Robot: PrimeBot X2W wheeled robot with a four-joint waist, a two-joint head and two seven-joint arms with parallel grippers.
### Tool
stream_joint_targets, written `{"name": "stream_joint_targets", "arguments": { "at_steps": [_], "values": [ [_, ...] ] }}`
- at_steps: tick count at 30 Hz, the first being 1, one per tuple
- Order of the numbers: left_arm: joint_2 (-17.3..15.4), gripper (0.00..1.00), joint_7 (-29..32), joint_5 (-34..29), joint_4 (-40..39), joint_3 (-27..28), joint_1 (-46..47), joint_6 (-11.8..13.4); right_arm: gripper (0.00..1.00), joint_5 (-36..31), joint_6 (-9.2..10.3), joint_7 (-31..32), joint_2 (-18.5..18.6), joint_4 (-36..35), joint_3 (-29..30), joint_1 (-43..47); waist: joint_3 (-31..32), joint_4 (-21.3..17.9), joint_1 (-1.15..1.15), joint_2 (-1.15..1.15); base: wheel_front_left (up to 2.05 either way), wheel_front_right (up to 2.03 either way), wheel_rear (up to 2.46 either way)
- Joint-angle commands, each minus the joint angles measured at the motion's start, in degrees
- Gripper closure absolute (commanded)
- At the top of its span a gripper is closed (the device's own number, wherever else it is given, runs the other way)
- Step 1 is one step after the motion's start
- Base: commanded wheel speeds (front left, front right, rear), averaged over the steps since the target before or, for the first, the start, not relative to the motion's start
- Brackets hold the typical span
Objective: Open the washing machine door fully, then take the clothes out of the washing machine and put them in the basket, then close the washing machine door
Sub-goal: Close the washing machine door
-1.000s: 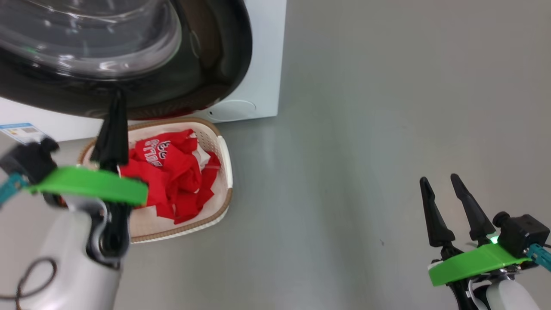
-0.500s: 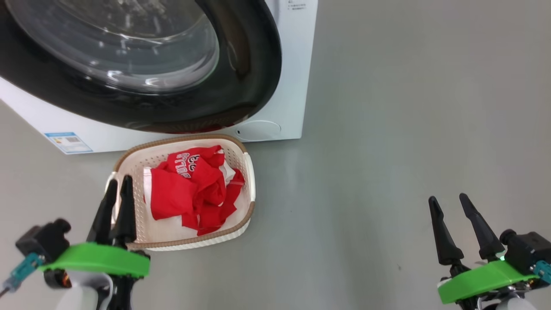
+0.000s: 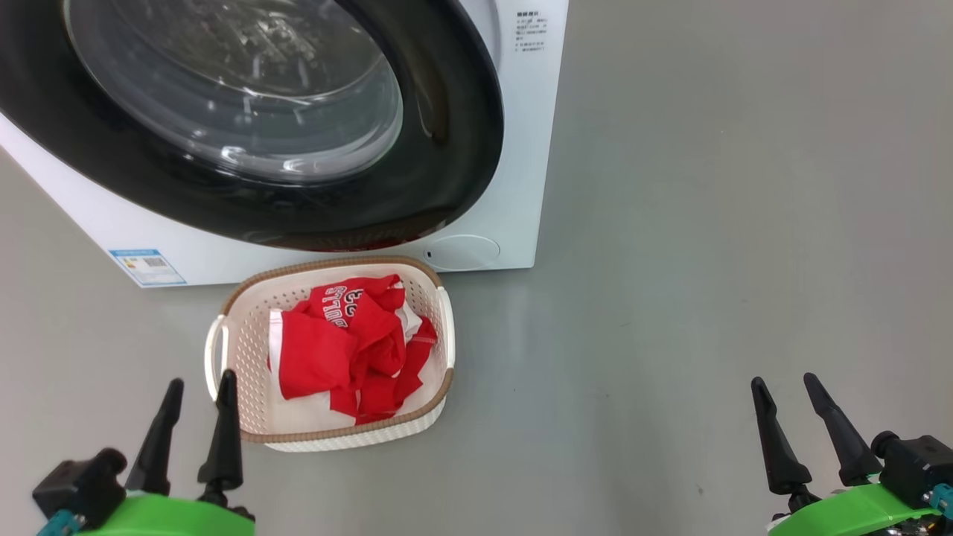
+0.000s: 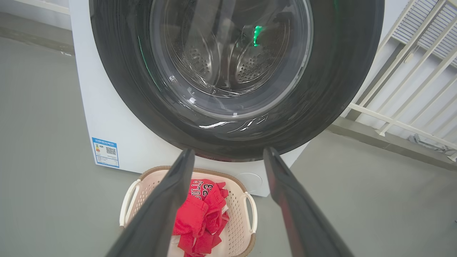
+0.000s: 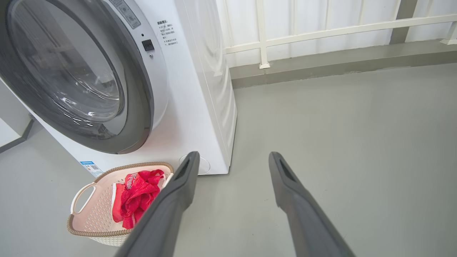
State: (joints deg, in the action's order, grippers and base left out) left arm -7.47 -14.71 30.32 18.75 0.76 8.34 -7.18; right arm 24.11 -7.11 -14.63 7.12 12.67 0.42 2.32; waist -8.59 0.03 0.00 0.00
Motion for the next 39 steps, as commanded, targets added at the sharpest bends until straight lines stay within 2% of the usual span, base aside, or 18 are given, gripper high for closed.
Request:
{"name": "stream_joint_targets", "arguments": {
  "at_steps": [1,16,34,35,36,37,39],
  "values": [
    [-1.0,0.00,-0.3,-2.0,-2.2,2.7,-0.6,-0.3,0.00,-0.6,-0.37,-0.4,1.2,-1.3,-0.8,0.2,0.6,0.1,0.00,0.00,0.00,0.00,0.00],
    [1.9,0.00,-0.3,-15.3,-8.8,8.3,-8.1,-0.3,0.00,-0.7,-0.37,-0.4,1.3,-2.1,0.4,3.5,3.1,0.1,0.00,0.00,0.00,0.00,0.00],
    [4.0,0.00,-0.3,-18.3,-8.3,9.1,-8.1,-0.3,0.00,-0.9,-0.37,-0.4,0.7,-2.4,-0.5,2.3,2.2,0.7,0.00,0.00,0.00,0.00,0.00],
    [4.1,0.00,-0.3,-18.4,-8.4,9.1,-8.0,-0.3,0.20,-0.7,-0.37,-0.4,0.7,-2.4,-0.9,2.0,2.1,0.9,0.00,0.00,0.00,0.00,0.00],
    [4.1,0.00,-0.3,-18.5,-8.3,9.1,-7.9,-0.3,0.49,-0.4,-0.37,-0.4,0.7,-2.5,-1.3,1.7,2.0,1.0,0.00,0.00,0.00,0.00,0.00],
    [4.2,0.00,-0.3,-18.6,-8.3,9.2,-7.8,-0.3,0.64,-0.2,-0.37,-0.4,0.7,-2.5,-1.7,1.2,1.8,1.2,0.00,0.00,0.00,0.00,0.00],
    [4.4,0.00,-0.3,-18.7,-8.2,8.7,-7.4,-0.3,1.00,0.1,-0.37,-0.4,0.6,-2.6,-2.8,0.0,1.5,2.0,0.00,0.00,0.00,0.00,0.00]
  ]
}}
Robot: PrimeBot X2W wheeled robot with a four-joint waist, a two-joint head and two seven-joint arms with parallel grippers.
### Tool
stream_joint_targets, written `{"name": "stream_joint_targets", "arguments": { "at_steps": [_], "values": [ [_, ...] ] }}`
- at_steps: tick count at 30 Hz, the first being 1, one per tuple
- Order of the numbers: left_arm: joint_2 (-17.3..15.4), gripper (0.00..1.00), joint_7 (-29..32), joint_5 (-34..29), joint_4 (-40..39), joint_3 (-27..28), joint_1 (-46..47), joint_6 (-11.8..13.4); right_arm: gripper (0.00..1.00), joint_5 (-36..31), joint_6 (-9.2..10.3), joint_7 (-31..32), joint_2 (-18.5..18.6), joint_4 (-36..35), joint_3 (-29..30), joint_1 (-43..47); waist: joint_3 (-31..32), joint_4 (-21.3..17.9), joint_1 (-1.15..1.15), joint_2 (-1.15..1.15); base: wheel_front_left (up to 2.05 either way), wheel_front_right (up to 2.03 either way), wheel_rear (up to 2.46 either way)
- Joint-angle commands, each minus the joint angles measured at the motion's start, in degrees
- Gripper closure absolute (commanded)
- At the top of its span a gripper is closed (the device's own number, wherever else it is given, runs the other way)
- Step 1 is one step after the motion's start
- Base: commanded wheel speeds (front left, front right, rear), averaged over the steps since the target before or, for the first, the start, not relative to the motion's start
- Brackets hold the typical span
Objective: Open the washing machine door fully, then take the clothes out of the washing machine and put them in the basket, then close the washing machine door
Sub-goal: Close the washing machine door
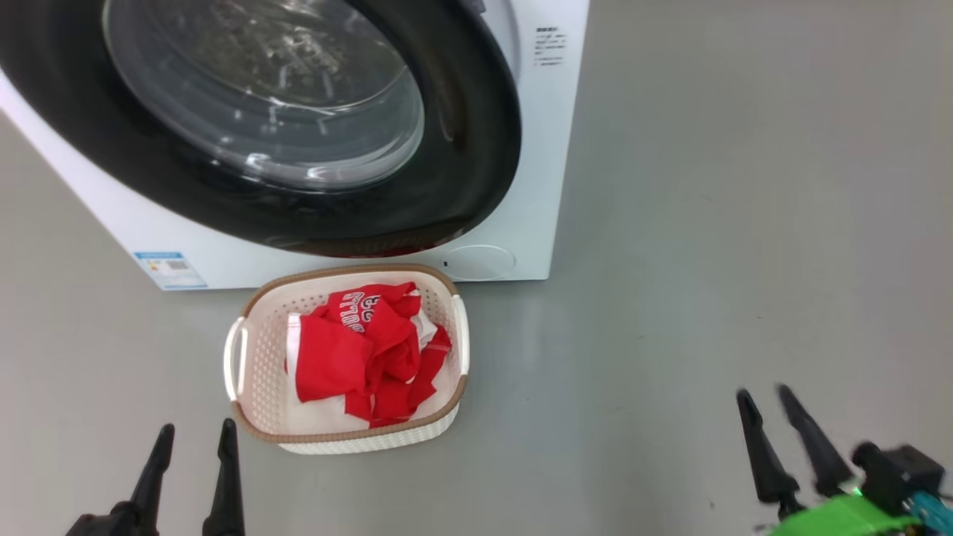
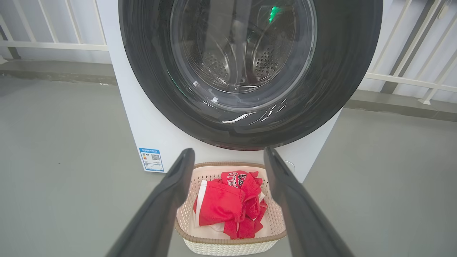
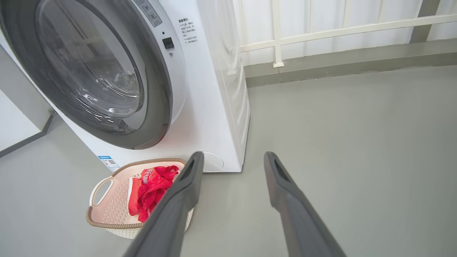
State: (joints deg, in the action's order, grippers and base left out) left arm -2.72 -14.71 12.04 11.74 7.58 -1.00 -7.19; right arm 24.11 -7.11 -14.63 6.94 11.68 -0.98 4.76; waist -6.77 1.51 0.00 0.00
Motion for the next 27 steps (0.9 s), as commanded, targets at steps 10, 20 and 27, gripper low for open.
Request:
{"name": "stream_joint_targets", "arguments": {
  "at_steps": [10,20,27],
  "values": [
    [-0.2,0.00,-0.3,1.9,-1.2,-1.2,4.7,-0.1,1.00,1.9,-0.37,-0.4,1.2,-1.0,-10.3,-17.5,-4.1,4.7,0.00,0.00,0.00,0.00,0.00],
    [-0.2,0.00,-0.3,5.1,-2.6,-6.5,7.9,2.1,1.00,2.9,-0.37,-0.4,3.9,0.3,-14.5,-32.5,-9.4,10.1,0.00,0.00,0.00,0.00,0.00],
    [-0.2,0.00,-0.3,6.8,-3.2,-9.9,10.8,3.0,1.00,3.0,-0.37,-0.4,5.4,2.9,-15.1,-39.6,-13.4,13.4,0.00,0.00,0.00,0.00,0.00]
  ]
}}
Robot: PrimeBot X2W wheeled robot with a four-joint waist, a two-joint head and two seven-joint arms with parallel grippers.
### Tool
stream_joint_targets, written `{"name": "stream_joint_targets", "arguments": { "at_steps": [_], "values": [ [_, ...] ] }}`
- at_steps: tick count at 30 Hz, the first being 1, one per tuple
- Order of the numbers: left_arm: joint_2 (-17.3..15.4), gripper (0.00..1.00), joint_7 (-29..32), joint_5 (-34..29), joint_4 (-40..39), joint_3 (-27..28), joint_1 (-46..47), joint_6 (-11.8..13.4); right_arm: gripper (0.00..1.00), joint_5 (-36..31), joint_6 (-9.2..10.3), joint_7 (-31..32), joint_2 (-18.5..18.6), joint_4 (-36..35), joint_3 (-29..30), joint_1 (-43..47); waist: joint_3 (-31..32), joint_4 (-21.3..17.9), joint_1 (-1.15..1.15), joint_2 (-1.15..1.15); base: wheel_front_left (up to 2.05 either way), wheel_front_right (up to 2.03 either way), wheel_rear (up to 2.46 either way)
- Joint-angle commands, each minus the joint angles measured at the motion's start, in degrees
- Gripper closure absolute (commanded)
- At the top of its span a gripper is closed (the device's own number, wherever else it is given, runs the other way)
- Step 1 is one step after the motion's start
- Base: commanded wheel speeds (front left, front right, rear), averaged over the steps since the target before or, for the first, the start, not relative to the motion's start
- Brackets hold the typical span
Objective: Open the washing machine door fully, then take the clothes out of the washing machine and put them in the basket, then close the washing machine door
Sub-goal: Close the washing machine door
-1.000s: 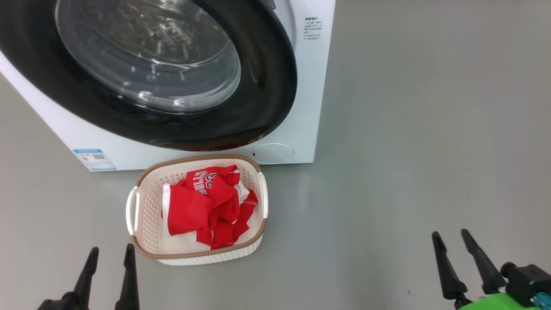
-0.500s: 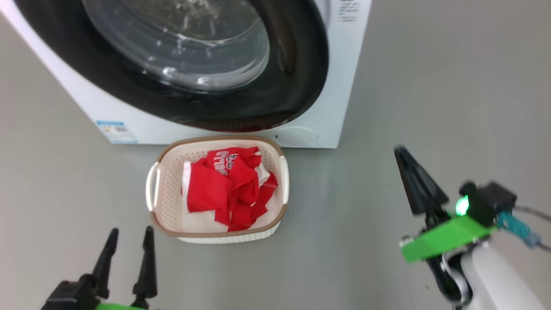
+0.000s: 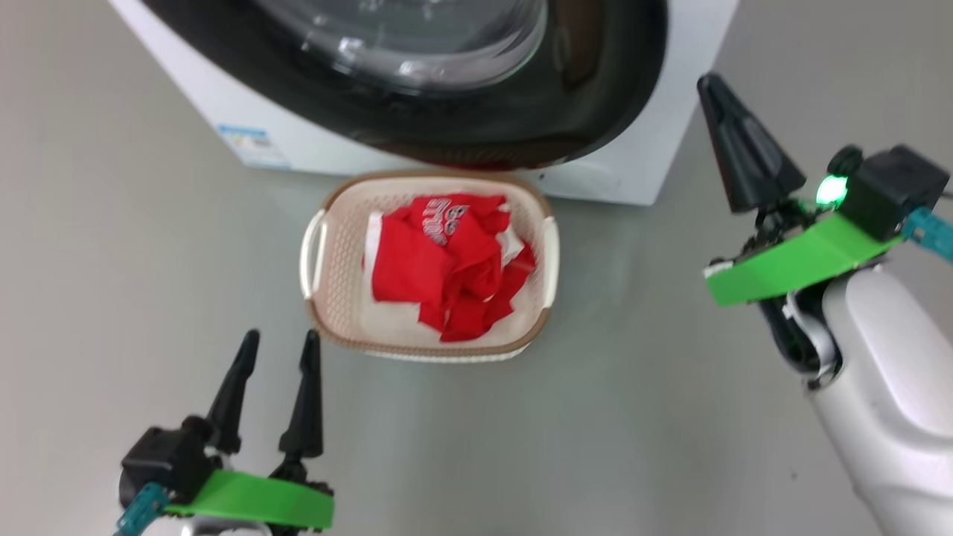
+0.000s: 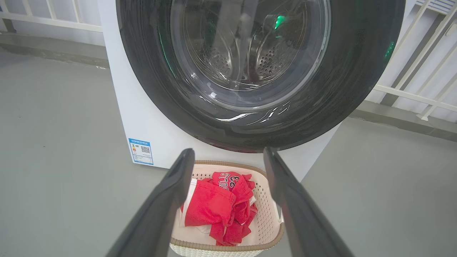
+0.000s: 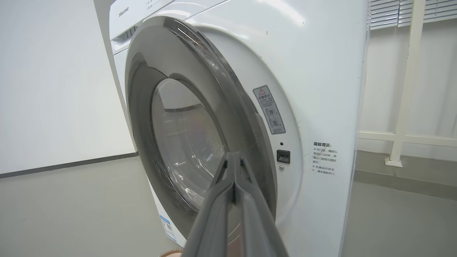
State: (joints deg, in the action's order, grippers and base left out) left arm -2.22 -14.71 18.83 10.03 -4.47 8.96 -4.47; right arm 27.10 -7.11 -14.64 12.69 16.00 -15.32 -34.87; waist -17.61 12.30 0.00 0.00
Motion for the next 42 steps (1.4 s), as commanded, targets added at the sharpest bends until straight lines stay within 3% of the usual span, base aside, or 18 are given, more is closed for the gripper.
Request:
{"name": "stream_joint_targets", "arguments": {
  "at_steps": [1,24,42],
  "values": [
    [-0.7,0.00,-0.3,0.3,-1.6,1.5,1.4,0.5,1.00,0.0,-0.37,-0.4,-0.1,-1.0,-1.0,-0.9,-3.3,3.1,0.00,0.00,0.00,0.00,0.00],
    [-0.7,0.00,-0.3,5.6,-4.1,-7.0,8.7,3.6,1.00,1.0,-0.37,-0.4,5.5,5.5,-1.1,-16.0,-14.3,9.8,0.00,0.00,0.00,0.00,0.00],
    [-0.7,0.00,-0.3,7.4,-5.1,-9.2,11.2,4.4,1.00,-0.7,-0.37,-0.4,5.0,7.2,3.6,-25.9,-18.6,11.7,0.00,0.00,0.00,0.00,0.00]
  ]
}}
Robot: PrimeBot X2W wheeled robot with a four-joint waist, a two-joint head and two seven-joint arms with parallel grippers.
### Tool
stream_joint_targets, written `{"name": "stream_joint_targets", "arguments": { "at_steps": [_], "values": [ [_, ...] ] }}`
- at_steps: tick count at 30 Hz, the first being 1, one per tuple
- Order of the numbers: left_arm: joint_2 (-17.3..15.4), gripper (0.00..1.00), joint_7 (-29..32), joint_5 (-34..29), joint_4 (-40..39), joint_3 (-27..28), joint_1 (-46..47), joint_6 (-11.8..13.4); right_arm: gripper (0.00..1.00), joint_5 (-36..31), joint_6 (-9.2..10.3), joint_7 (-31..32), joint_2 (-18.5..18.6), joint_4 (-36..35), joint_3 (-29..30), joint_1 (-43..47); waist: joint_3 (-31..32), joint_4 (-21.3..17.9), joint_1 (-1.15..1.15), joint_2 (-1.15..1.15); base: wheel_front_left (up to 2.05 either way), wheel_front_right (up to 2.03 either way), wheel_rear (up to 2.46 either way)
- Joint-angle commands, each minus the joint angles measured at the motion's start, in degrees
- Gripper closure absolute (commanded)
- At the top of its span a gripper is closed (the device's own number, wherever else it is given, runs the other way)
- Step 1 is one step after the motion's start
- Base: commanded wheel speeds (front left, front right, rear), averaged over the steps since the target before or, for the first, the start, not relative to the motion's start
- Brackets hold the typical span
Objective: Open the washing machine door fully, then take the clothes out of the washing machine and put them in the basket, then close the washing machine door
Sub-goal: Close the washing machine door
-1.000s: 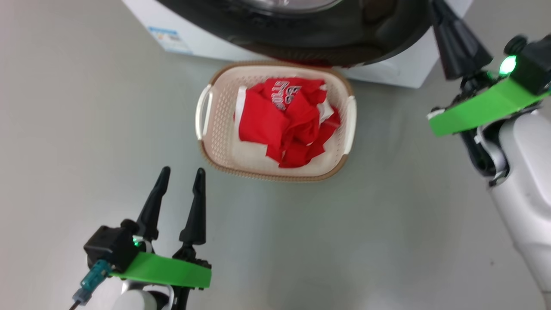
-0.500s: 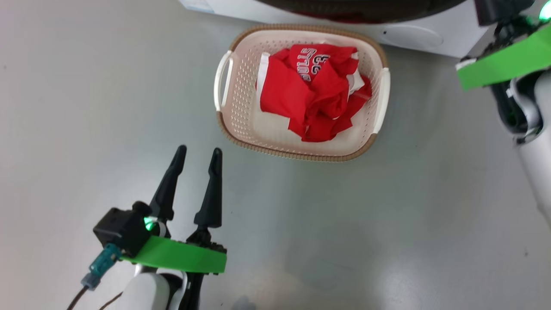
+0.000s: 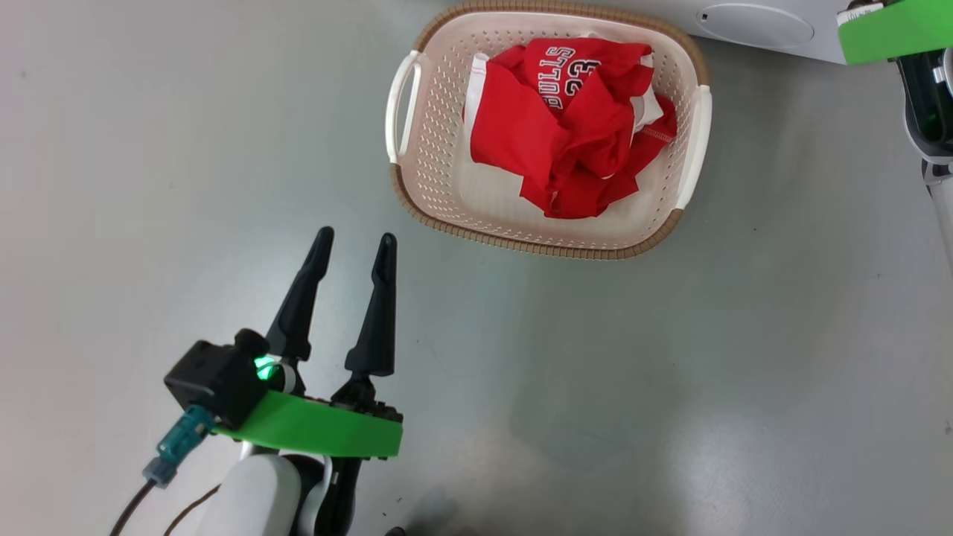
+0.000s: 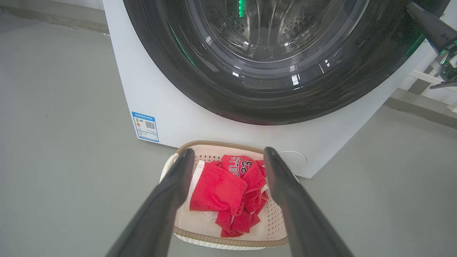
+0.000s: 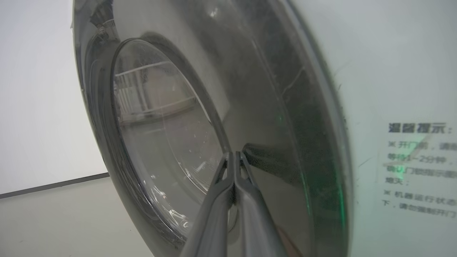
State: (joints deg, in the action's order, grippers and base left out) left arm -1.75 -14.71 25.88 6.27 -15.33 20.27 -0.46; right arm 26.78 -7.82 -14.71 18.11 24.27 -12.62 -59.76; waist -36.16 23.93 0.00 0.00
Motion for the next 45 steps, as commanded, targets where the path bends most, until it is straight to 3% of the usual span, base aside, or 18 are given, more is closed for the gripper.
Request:
{"name": "stream_joint_targets", "arguments": {
  "at_steps": [1,12,13,15,17,29,45],
  "values": [
    [-1.1,0.00,-0.3,0.3,-1.4,1.6,0.0,0.5,1.00,-0.5,0.33,-0.3,-0.6,-1.1,1.0,-1.0,-0.1,0.0,0.00,0.00,0.00,0.00,0.00],
    [-1.1,0.00,-0.3,-1.2,0.3,2.9,-0.7,-0.2,1.00,-0.1,0.33,-0.3,-0.5,-2.2,-1.2,7.8,4.2,-2.3,0.00,0.00,0.00,0.00,0.00],
    [-1.1,0.00,-0.3,-1.5,0.5,3.2,-0.8,-0.3,0.90,0.0,0.33,-0.3,-0.5,-2.4,-1.3,9.2,4.7,-2.6,0.00,0.00,0.00,0.00,0.00],
    [-1.1,0.00,-0.3,-2.3,0.9,4.0,-1.2,-0.6,0.57,0.2,0.33,-0.3,-0.7,-3.0,-1.1,12.1,5.9,-3.5,0.00,0.00,0.00,0.00,0.00],
    [-1.1,0.00,-0.3,-3.3,1.4,4.7,-1.7,-1.2,0.00,0.4,0.33,-0.3,-0.9,-3.7,-0.8,15.1,7.1,-4.6,0.00,0.00,0.00,0.00,0.00],
    [-1.1,0.00,-0.3,-9.0,4.0,11.0,-4.3,-4.3,0.00,0.4,0.33,-0.3,-4.0,-8.2,3.7,31.4,14.0,-11.5,0.00,0.00,0.00,0.00,0.00],
    [-1.1,0.00,-0.3,-13.2,5.3,16.9,-9.3,-6.7,0.00,0.4,0.33,-0.3,-6.8,-9.3,6.7,44.7,21.9,-18.3,0.00,0.00,0.00,0.00,0.00]
  ]
}}
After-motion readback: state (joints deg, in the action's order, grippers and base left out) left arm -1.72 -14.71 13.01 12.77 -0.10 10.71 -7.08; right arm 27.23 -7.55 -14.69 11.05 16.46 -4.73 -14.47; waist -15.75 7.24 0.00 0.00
